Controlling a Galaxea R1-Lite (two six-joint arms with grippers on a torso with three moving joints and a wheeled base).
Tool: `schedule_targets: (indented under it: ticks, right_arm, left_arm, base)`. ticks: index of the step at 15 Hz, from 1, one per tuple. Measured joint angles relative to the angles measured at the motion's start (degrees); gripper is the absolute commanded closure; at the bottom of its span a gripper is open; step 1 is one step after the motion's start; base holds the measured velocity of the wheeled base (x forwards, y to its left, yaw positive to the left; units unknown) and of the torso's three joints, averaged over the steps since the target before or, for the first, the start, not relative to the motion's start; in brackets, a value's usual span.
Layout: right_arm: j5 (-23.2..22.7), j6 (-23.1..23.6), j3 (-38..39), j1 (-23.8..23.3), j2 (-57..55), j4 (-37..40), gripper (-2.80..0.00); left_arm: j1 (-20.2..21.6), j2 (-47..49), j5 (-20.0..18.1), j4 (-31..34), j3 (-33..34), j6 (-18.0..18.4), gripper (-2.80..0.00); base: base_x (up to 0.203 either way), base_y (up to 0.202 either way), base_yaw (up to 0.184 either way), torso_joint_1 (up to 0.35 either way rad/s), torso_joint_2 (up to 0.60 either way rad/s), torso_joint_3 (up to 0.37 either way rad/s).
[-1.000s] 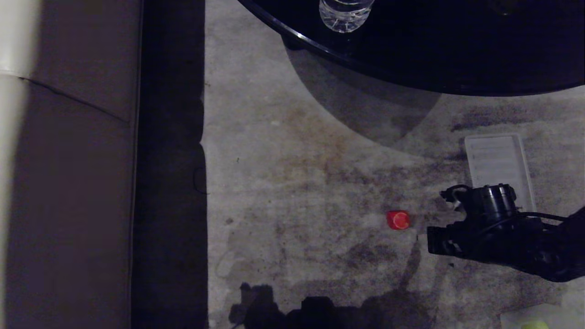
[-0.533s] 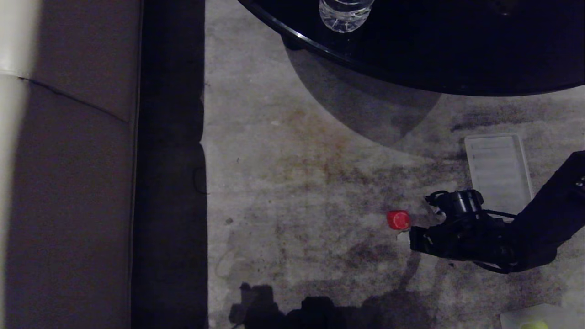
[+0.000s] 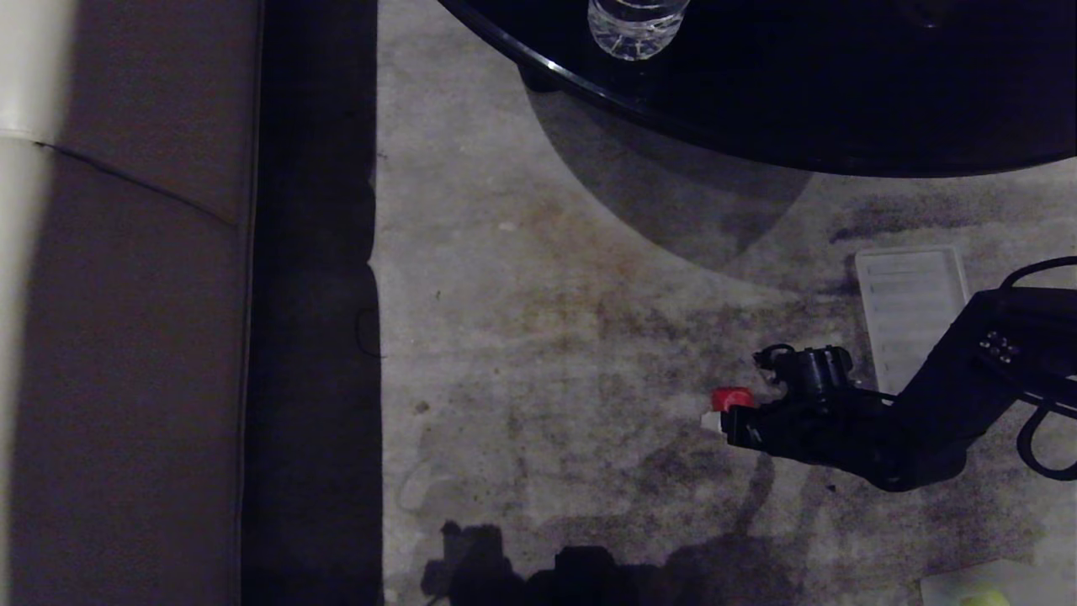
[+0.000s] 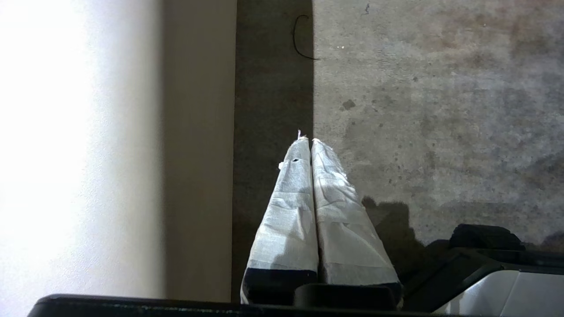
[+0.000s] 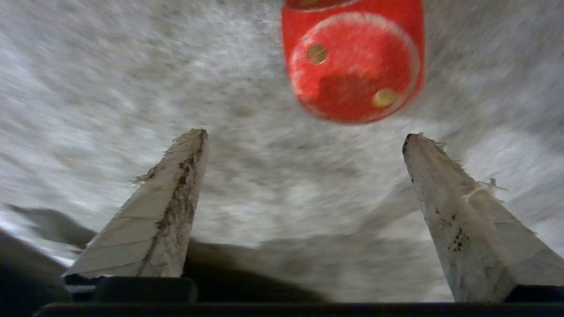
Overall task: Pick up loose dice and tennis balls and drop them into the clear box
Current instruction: Pick up toys out of the box
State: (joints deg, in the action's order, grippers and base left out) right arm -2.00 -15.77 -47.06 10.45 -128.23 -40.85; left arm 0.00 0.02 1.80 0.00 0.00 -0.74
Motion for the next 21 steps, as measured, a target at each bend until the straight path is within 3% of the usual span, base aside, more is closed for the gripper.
schedule_targets:
  ticks: [6,16,17,21]
  right_arm:
    - [0.29,11.03,-2.51,-2.43,-0.98,-0.07,-2.8]
    - [0.52,10.99,-7.13,-2.22,-5.75,-2.2,-2.8]
    - [0.51,10.98,-7.42,-2.21,-5.97,-2.28,0.0]
    - [0.62,11.12,-8.04,-2.08,-7.17,-4.71,0.0]
  left_arm:
    - [0.0,0.0,0.0,0.0,0.0,0.0,0.0]
    - [0.0,0.0,0.02,0.0,0.0,-0.03,0.0]
    - [0.0,0.0,0.01,0.0,0.0,-0.01,0.0]
    - [0.0,0.0,0.02,0.0,0.0,0.0,0.0]
  base:
    - [0.0,0.0,0.0,0.0,0.0,0.0]
    - [0.0,0.0,0.0,0.0,0.0,0.0]
    - [0.0,0.0,0.0,0.0,0.0,0.0]
    - [0.0,0.0,0.0,0.0,0.0,0.0]
